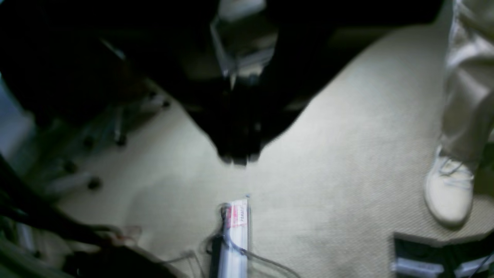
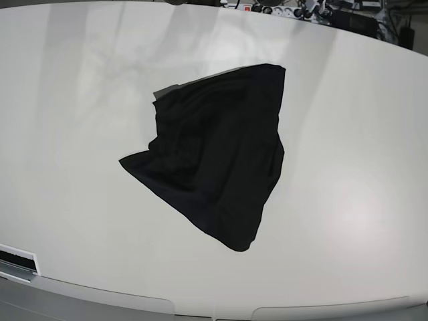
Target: Layout the t-shirt on the table in an organized manner, then fold the t-shirt properly
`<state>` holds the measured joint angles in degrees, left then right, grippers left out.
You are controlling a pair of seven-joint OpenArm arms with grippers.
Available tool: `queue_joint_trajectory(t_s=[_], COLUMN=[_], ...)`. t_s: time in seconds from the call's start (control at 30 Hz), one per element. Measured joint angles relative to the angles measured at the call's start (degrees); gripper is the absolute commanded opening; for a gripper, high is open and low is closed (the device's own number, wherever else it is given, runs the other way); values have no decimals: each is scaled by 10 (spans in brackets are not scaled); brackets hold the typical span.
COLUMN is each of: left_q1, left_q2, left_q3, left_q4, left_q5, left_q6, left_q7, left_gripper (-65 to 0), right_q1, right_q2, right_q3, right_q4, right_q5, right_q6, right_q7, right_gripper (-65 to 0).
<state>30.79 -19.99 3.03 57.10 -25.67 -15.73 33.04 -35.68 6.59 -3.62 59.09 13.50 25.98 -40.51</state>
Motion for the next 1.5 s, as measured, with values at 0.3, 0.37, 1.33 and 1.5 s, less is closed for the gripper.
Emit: queue_joint_trajectory(t_s=[0.3, 0.37, 1.33, 1.5], left_q1=[172, 202, 10, -2], left_q2=[-77, -88, -87, -87], left_q3=[-85, -121, -208, -148], left_q4=[306, 374, 614, 576], left_q5=[-19, -31, -105, -43], left_q6=[2, -14, -150, -148], left_q7=[77, 89, 58, 41], left_gripper=[-650, -650, -650, -650], right_q1=[-221, -262, 5, 76], right_q2=[53, 64, 26, 5], right_q3=[2, 2, 1, 1], right_q4=[353, 426, 734, 642], right_q5=[24, 21, -131, -34], right_q6=[-43, -52, -66, -34], right_q7=[-44, -54, 126, 121], right_gripper=[-650, -650, -525, -313])
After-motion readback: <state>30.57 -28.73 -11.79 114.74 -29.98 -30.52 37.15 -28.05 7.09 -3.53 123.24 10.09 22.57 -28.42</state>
